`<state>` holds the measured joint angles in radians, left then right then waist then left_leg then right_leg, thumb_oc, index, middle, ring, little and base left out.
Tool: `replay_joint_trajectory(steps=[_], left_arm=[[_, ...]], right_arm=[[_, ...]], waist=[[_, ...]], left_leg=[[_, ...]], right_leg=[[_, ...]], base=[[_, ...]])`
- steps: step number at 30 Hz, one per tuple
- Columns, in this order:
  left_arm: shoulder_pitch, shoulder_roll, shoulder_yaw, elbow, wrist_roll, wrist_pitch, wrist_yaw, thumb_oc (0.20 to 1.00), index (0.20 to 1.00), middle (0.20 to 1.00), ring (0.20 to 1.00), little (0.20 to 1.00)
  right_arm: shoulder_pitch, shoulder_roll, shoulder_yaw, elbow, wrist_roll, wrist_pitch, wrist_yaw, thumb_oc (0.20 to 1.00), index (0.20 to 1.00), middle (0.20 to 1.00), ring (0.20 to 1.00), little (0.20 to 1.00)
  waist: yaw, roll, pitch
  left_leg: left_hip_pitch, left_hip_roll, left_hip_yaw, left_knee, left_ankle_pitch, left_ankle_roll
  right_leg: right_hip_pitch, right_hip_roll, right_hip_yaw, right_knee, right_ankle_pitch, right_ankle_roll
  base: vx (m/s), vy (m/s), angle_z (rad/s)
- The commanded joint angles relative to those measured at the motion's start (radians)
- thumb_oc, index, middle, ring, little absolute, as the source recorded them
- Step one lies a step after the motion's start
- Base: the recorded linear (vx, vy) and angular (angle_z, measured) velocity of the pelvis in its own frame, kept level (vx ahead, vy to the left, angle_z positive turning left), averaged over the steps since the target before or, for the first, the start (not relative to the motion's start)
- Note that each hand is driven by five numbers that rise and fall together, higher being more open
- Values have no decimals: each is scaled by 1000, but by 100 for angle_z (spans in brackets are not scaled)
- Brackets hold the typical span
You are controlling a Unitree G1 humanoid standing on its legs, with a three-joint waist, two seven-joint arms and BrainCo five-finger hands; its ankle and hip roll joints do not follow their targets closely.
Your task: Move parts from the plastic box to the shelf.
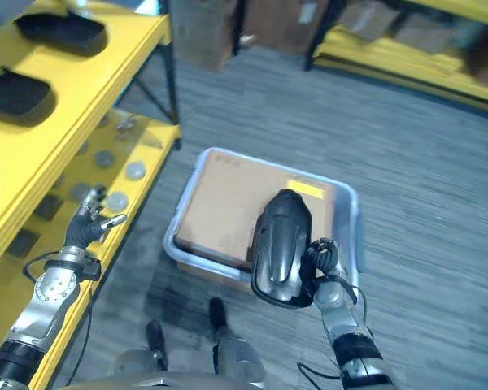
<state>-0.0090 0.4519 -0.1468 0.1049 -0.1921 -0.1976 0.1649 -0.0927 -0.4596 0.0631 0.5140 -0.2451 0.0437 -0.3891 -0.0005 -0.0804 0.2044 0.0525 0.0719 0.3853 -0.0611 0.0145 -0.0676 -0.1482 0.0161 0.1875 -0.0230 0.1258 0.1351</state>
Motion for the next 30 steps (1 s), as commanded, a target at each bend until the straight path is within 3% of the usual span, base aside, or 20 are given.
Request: replay_joint_trajectory(steps=[1, 4, 5, 8, 16, 22, 30], left_arm=[[-33, 5, -2, -3, 56, -41, -17, 1000, 1000, 1000, 1000, 1000], [-51, 15, -18, 16, 65, -32, -35, 1000, 1000, 1000, 1000, 1000], [-60, 19, -28, 20, 67, -28, -43, 1000, 1000, 1000, 1000, 1000], [-91, 12, -65, 34, 36, -15, -75, 1000, 1000, 1000, 1000, 1000], [-274, -30, -248, 95, -182, 29, -194, 1000, 1000, 1000, 1000, 1000], [-450, -91, -379, 182, -247, 35, -191, 1000, 1000, 1000, 1000, 1000], [-625, -192, -450, 329, -312, 36, -146, 1000, 1000, 1000, 1000, 1000]], right_arm=[[-71, -100, -67, -71, -103, -75, -44, 200, 200, 200, 200, 200], [-65, -130, -94, -149, -139, -92, -53, 200, 200, 200, 200, 200], [-63, -139, -105, -177, -149, -97, -54, 200, 200, 200, 200, 200], [-48, -171, -142, -269, -186, -107, -64, 200, 200, 200, 200, 200], [-59, -256, -182, -504, -356, -114, -97, 200, 200, 200, 200, 200], [-98, -312, -175, -603, -452, -112, -166, 200, 200, 200, 200, 200], [-166, -332, -114, -664, -508, -92, -201, 200, 200, 200, 200, 200]], waist=[[40, 37, -35], [35, 38, -56], [33, 51, -70], [14, 60, -91], [-38, 88, -134], [-65, 90, -160], [-88, 107, -187]], left_leg=[[29, 42, 52, 176, -244, 17], [73, 55, 100, 174, -249, 19], [99, 58, 97, 166, -276, 22], [139, 63, 115, 152, -276, 18], [204, 58, 129, 107, -266, 15], [223, 49, 136, 87, -234, 7], [243, 41, 128, 74, -231, 4]], right_leg=[[-23, 23, 0, 126, -154, 127], [-3, 39, 26, 130, -160, 127], [10, 44, 21, 132, -182, 127], [29, 49, 28, 132, -187, 127], [63, 46, 26, 142, -205, 127], [73, 37, 13, 144, -194, 127], [89, 28, -6, 143, -198, 127]], base=[[65, -6, -84], [52, 29, -85], [95, 95, -63], [30, 47, -18], [-5, 14, -4], [-25, -17, 6], [7, 7, 0]])
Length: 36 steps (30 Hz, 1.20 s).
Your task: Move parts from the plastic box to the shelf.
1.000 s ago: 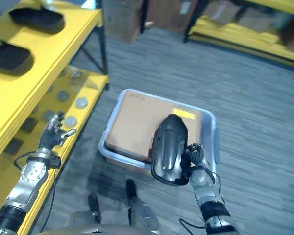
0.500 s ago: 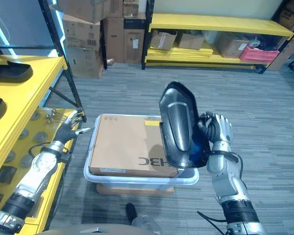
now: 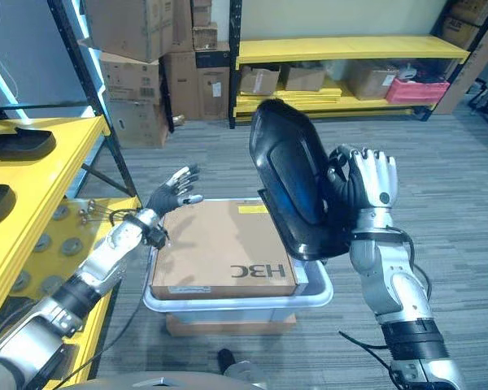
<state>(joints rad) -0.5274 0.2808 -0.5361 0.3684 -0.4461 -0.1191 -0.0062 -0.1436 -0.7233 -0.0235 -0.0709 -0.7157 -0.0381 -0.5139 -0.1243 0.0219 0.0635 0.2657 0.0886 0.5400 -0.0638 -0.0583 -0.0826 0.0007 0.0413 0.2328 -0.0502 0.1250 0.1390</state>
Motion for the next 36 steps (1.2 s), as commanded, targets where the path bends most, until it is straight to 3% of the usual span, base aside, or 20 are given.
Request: replay_joint_trajectory(steps=[1, 13, 27, 28, 29, 36], left_arm=[[-108, -22, -60, 68, -58, -44, 25, 1000, 1000, 1000, 1000, 1000], [-205, -91, -97, 95, -297, -7, -58, 1000, 1000, 1000, 1000, 1000], [-332, -178, -158, 157, -271, 13, -50, 1000, 1000, 1000, 1000, 1000], [-347, -177, -179, 159, -243, 10, -59, 743, 743, 743, 743, 743], [-348, -177, -179, 159, -242, 10, -59, 200, 200, 200, 200, 200], [-361, -171, -236, 135, -121, -19, -63, 200, 200, 200, 200, 200]], right_arm=[[-116, -69, -27, -79, -38, -10, -76, 200, 200, 200, 200, 200], [-205, -85, 95, -113, -58, -17, -47, 200, 200, 200, 200, 200], [-310, -13, 293, -214, -1, -92, 17, 200, 200, 200, 200, 200], [-326, -1, 325, -223, 17, -109, 31, 200, 200, 200, 200, 200], [-327, -1, 326, -222, 17, -109, 30, 200, 200, 200, 200, 200], [-375, 40, 429, -255, 93, -164, 69, 200, 200, 200, 200, 200]], waist=[[35, 5, -46], [30, 20, -55], [41, 26, -56], [43, 27, -56], [42, 27, -56], [53, 24, -52]], left_leg=[[29, 25, -27, 76, -158, 19], [26, 19, -41, 64, -143, 14], [12, 16, -64, 68, -127, 10], [11, 16, -66, 68, -126, 9], [11, 16, -66, 68, -126, 9], [1, 16, -88, 67, -118, 6]], right_leg=[[-60, 3, -51, 171, -198, 123], [-53, -10, -82, 173, -201, 123], [-51, -23, -96, 180, -201, 123], [-52, -24, -97, 182, -201, 123], [-52, -24, -97, 182, -202, 123], [-52, -33, -113, 187, -209, 123]], base=[[0, 0, 0], [0, 0, 0], [-6, 0, 4], [0, 0, 0], [0, 0, 0], [0, 0, 0]])
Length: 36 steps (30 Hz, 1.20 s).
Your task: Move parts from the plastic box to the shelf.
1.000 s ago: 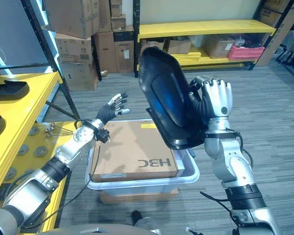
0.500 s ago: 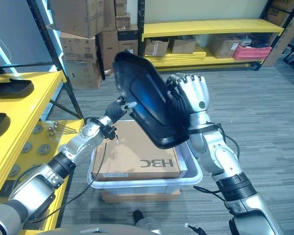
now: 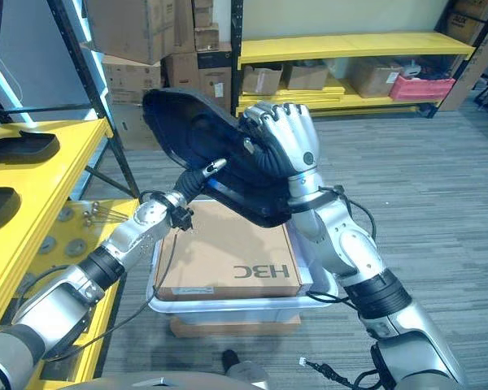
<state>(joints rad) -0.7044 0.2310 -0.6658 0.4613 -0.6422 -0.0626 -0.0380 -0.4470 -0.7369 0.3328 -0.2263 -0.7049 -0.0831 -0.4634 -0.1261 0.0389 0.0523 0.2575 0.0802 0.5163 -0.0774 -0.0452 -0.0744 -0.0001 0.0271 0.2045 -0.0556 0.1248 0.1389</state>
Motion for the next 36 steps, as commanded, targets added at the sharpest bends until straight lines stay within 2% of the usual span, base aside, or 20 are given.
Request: replay_joint_trajectory(steps=[1, 4, 7, 9, 13, 14, 15, 16, 19, 22, 23, 24, 25, 26, 28, 30, 31, 33, 36], left_arm=[[-184, -121, -106, 42, 75, -76, -31, 200, 200, 200, 200, 200], [-159, -117, -97, 10, 53, -90, -22, 200, 200, 200, 200, 200], [-110, -83, -49, -62, 59, -136, 51, 200, 200, 200, 200, 200], [-96, -32, -24, -115, 208, -171, 139, 200, 200, 200, 200, 200], [15, 74, 66, -275, 379, -200, 277, 200, 200, 200, 200, 200], [16, 76, 65, -278, 380, -198, 278, 200, 200, 200, 200, 200], [71, 118, 110, -333, 432, -203, 309, 200, 200, 200, 200, 200], [170, 180, 192, -405, 526, -199, 349, 200, 200, 200, 200, 200], [344, 264, 325, -546, 613, -202, 363, 200, 200, 200, 200, 200], [517, 301, 448, -659, 635, -215, 353, 200, 200, 200, 200, 200], [524, 302, 452, -666, 634, -212, 351, 200, 200, 200, 200, 200], [590, 300, 498, -704, 632, -225, 340, 200, 200, 200, 200, 200], [610, 297, 514, -723, 629, -230, 333, 200, 200, 200, 200, 200], [627, 292, 528, -736, 628, -236, 324, 200, 200, 200, 200, 200], [643, 290, 544, -752, 622, -241, 306, 200, 200, 200, 200, 200], [650, 292, 552, -761, 622, -245, 288, 200, 200, 200, 200, 200], [650, 292, 552, -762, 622, -244, 288, 200, 200, 200, 200, 200], [649, 304, 560, -774, 625, -248, 279, 200, 200, 200, 200, 200], [651, 314, 567, -779, 624, -252, 280, 200, 200, 200, 200, 200]], right_arm=[[-73, 54, 73, -99, 82, -119, 18, 200, 200, 200, 200, 200], [-78, 64, 93, -101, 99, -128, 17, 200, 200, 200, 200, 200], [-72, 77, 91, -95, 109, -126, -7, 200, 200, 200, 200, 200], [-38, 91, 68, -97, 120, -135, -27, 200, 200, 200, 200, 200], [108, 181, -6, -143, 277, -201, -54, 200, 200, 200, 200, 200], [109, 182, -6, -144, 278, -201, -54, 200, 200, 200, 200, 200], [145, 208, -12, -148, 314, -219, -55, 200, 200, 200, 200, 200], [185, 240, -16, -141, 387, -252, -27, 200, 200, 200, 200, 200], [195, 268, 21, -125, 501, -288, 63, 200, 200, 200, 200, 200], [218, 287, 23, -115, 595, -303, 136, 200, 200, 200, 200, 200], [219, 288, 26, -114, 597, -304, 137, 200, 200, 200, 200, 200], [224, 300, 22, -76, 662, -305, 178, 200, 200, 200, 200, 200], [232, 301, 14, -61, 690, -305, 190, 200, 200, 200, 200, 200], [241, 299, 0, -47, 709, -302, 202, 200, 200, 200, 200, 200], [251, 298, -22, -24, 739, -293, 220, 200, 200, 200, 200, 200], [263, 294, -48, -16, 737, -287, 223, 200, 200, 200, 200, 200], [263, 294, -48, -16, 737, -287, 223, 200, 200, 200, 200, 200], [279, 302, -76, -26, 743, -289, 231, 200, 200, 200, 200, 200], [292, 311, -91, -37, 746, -290, 234, 200, 200, 200, 200, 200]], waist=[[54, 7, -41], [63, 3, -38], [80, 0, -28], [90, -1, -12], [124, -9, 14], [123, -11, 9], [136, -13, 19], [169, -15, 34], [235, -25, 52], [287, -25, 64], [280, -26, 62], [303, -28, 78], [306, -28, 87], [307, -26, 90], [302, -20, 93], [291, -9, 84], [289, -9, 82], [280, 2, 72], [278, 8, 61]], left_leg=[[8, 25, -65, 81, -131, -2], [-2, 23, -76, 81, -123, -2], [-24, 22, -104, 84, -116, -2], [-41, 28, -131, 93, -117, -4], [-94, 40, -192, 115, -108, -11], [-101, 40, -193, 115, -103, -12], [-116, 43, -211, 121, -100, -15], [-131, 50, -246, 133, -101, -20], [-171, 54, -316, 165, -88, -28], [-190, 55, -377, 171, -82, -34], [-192, 55, -383, 172, -82, -34], [-225, 53, -433, 178, -62, -40], [-253, 51, -463, 184, -54, -42], [-270, 52, -468, 186, -58, -43], [-302, 64, -420, 185, -40, -44], [-312, 97, -290, 172, -19, -41], [-316, 97, -292, 170, -15, -41], [-314, 117, -190, 145, 6, -42], [-309, 111, -162, 117, 28, -48]], right_leg=[[-51, -19, -86, 193, -209, 123], [-55, -25, -87, 194, -209, 123], [-61, -31, -92, 202, -222, 120], [-58, -37, -104, 210, -238, 112], [-61, -45, -128, 219, -259, 93], [-66, -45, -128, 216, -254, 92], [-67, -46, -138, 219, -259, 85], [-62, -50, -159, 226, -271, 75], [-53, -56, -202, 232, -273, 53], [-37, -60, -252, 239, -290, 42], [-36, -61, -257, 239, -292, 42], [-36, -70, -289, 249, -300, 34], [-41, -77, -314, 259, -311, 29], [-37, -88, -345, 274, -335, 25], [-39, -118, -422, 300, -345, 18], [-29, -150, -518, 305, -342, 22], [-30, -149, -520, 301, -338, 22], [-8, -165, -589, 287, -328, 33], [10, -179, -625, 260, -310, 42]], base=[[0, 0, 0], [-32, -35, 15], [-63, -56, 16], [-66, -75, 34], [-68, -99, 61], [-64, -91, 64], [-39, -136, 59], [-23, -182, 43], [1, -165, 90], [5, -102, 91], [-45, -77, 90], [-110, -78, 116], [-106, -89, 123], [-59, -40, 173], [-30, 15, 271], [-4, 44, 234], [19, 51, 249], [73, 118, 197], [64, 102, 51]])
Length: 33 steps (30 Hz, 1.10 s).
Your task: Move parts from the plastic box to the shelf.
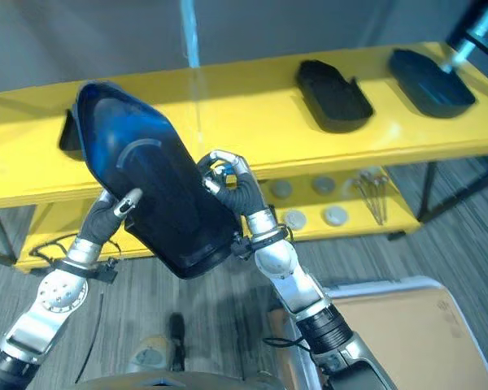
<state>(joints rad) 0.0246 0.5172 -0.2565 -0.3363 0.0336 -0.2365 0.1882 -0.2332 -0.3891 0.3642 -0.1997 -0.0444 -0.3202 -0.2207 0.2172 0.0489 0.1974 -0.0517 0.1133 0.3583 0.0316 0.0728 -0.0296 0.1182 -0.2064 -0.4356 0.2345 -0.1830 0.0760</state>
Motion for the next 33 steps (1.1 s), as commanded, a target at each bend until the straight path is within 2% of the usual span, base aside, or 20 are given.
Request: replay_joint_trajectory(steps=[1, 3, 5, 6, 8, 9, 10, 11, 13, 14, 16, 19, 22, 23, 24, 26, 28, 30, 31, 33], left_arm=[[-78, 28, 157, 19, -52, -78, 54, 200, 200, 200, 200, 200], [-61, 40, 174, 8, -51, -76, 60, 200, 200, 200, 200, 200], [-66, 56, 191, -6, -40, -75, 63, 200, 200, 200, 200, 200], [-66, 56, 191, -6, -40, -75, 63, 200, 200, 200, 200, 200], [-98, 67, 187, 4, -57, -82, 67, 200, 200, 200, 200, 200], [-108, 68, 182, 11, -59, -84, 70, 200, 200, 200, 200, 200], [-132, 80, 165, 24, -70, -87, 63, 200, 200, 200, 200, 200], [-161, 84, 147, 38, -81, -86, 53, 200, 200, 200, 200, 200], [-213, 82, 108, 63, -98, -87, 32, 200, 200, 200, 200, 200], [-225, 74, 97, 72, -111, -89, 22, 200, 200, 200, 200, 200], [-240, 55, 77, 83, -139, -93, 3, 200, 200, 200, 200, 200], [-222, 54, 87, 74, -144, -92, -12, 200, 200, 200, 200, 200], [-192, 57, 119, 43, -154, -93, -11, 200, 200, 200, 200, 200], [-147, 41, 153, 29, -180, -90, -14, 200, 200, 200, 200, 200], [-147, 41, 153, 29, -180, -90, -14, 200, 200, 200, 200, 200], [-127, 38, 161, 27, -178, -87, -18, 200, 200, 200, 200, 200], [-123, 39, 169, 34, -178, -83, -9, 200, 200, 200, 200, 200], [-117, 33, 174, 42, -176, -83, 7, 200, 200, 200, 200, 200], [-117, 33, 174, 42, -176, -83, 7, 200, 200, 200, 200, 200], [-123, 30, 180, 47, -171, -83, 32, 200, 200, 200, 200, 200]], right_arm=[[78, -37, -123, -63, 85, -53, -8, 200, 200, 200, 200, 200], [88, -26, -125, -77, 94, -51, 3, 200, 200, 200, 200, 200], [69, -10, -109, -80, 80, -44, 8, 200, 200, 200, 200, 200], [69, -10, -109, -80, 80, -44, 8, 200, 200, 200, 200, 200], [42, 10, -95, -88, 65, -34, 11, 200, 200, 200, 200, 200], [42, 12, -97, -91, 67, -39, 13, 369, 369, 369, 369, 369], [50, 9, -97, -107, 78, -42, 29, 862, 862, 862, 862, 862], [56, 4, -100, -122, 86, -41, 40, 1000, 1000, 1000, 1000, 1000], [73, -8, -128, -142, 103, -44, 58, 1000, 1000, 1000, 1000, 1000], [86, -13, -142, -148, 107, -51, 60, 1000, 1000, 1000, 1000, 1000], [101, -21, -158, -145, 116, -49, 66, 1000, 1000, 1000, 1000, 1000], [131, -29, -171, -142, 146, -53, 84, 1000, 1000, 1000, 1000, 1000], [132, -40, -166, -136, 181, -57, 99, 1000, 1000, 1000, 1000, 1000], [136, -60, -168, -127, 208, -45, 121, 1000, 1000, 1000, 1000, 1000], [136, -60, -168, -127, 208, -45, 121, 1000, 1000, 1000, 1000, 1000], [132, -69, -179, -118, 207, -36, 118, 1000, 1000, 1000, 1000, 1000], [138, -67, -197, -122, 200, -30, 103, 1000, 1000, 1000, 1000, 1000], [153, -61, -206, -121, 189, -28, 86, 1000, 1000, 1000, 1000, 1000], [153, -61, -206, -121, 189, -28, 86, 1000, 1000, 1000, 1000, 1000], [150, -55, -200, -112, 170, -29, 65, 1000, 1000, 1000, 1000, 1000]], waist=[[-65, -2, -84], [-67, 0, -90], [-66, -8, -99], [-66, -8, -99], [-76, -16, -91], [-83, -21, -86], [-97, -22, -80], [-103, -21, -74], [-102, -10, -58], [-107, -4, -52], [-120, 3, -43], [-144, 15, -43], [-154, 21, -31], [-139, 17, -8], [-139, 17, -8], [-143, 13, -3], [-143, 9, -9], [-143, 7, -31], [-142, 7, -31], [-128, 13, -45]], left_leg=[[0, 77, -4, 8, -90, -92], [1, 50, -14, -5, -93, -90], [0, -17, -14, -7, -112, -70], [0, -17, -14, -7, -112, -70], [12, -60, 8, -26, -129, -47], [14, -61, 18, -32, -130, -42], [16, -65, 18, -40, -128, -32], [18, -64, 12, -44, -127, -24], [8, -67, 4, -43, -124, -12], [3, -74, -9, -44, -122, -9], [12, -83, -14, -52, -130, -8], [22, -93, -24, -40, -148, -8], [-45, -97, -49, 89, -186, -26], [-130, -87, -104, 255, -222, -74], [-130, -87, -104, 255, -222, -74], [-157, -42, -118, 328, -243, -87], [-172, 41, -129, 333, -223, -96], [-142, 109, -134, 257, -180, -114], [-140, 109, -133, 255, -179, -114], [-117, 151, -179, 178, -129, -150]], right_leg=[[-109, 55, 15, -30, -3, 105], [-92, 37, 11, -61, 14, 116], [-66, -32, 27, -103, 51, 147], [-66, -32, 27, -103, 51, 147], [-107, -99, 79, -74, 94, 170], [-127, -94, 118, -58, 114, 176], [-147, -55, 197, -28, 107, 171], [-168, 8, 292, -14, 68, 166], [-194, 133, 423, 16, 7, 151], [-201, 179, 451, 20, 1, 143], [-193, 204, 443, 11, 10, 140], [-158, 211, 428, -47, 9, 131], [-136, 202, 425, -91, 16, 128], [-94, 166, 410, -141, 22, 109], [-94, 166, 410, -141, 22, 109], [-73, 146, 400, -149, 18, 105], [-75, 122, 390, -131, 2, 110], [-84, 113, 378, -125, -13, 117], [-84, 112, 378, -125, -13, 117], [-87, 104, 376, -137, -16, 131]], base=[[125, 209, 47], [119, 223, 23], [161, 363, 10], [147, 382, 4], [107, 361, -8], [67, 249, -47], [43, 153, -57], [43, 151, -35], [17, 141, 33], [-12, 82, 34], [2, 19, 3], [13, -44, 48], [-48, -10, 32], [-56, 37, 34], [-39, 82, 21], [39, 104, 24], [53, 169, 40], [54, 155, 14], [55, 156, 10], [69, 254, 9]])
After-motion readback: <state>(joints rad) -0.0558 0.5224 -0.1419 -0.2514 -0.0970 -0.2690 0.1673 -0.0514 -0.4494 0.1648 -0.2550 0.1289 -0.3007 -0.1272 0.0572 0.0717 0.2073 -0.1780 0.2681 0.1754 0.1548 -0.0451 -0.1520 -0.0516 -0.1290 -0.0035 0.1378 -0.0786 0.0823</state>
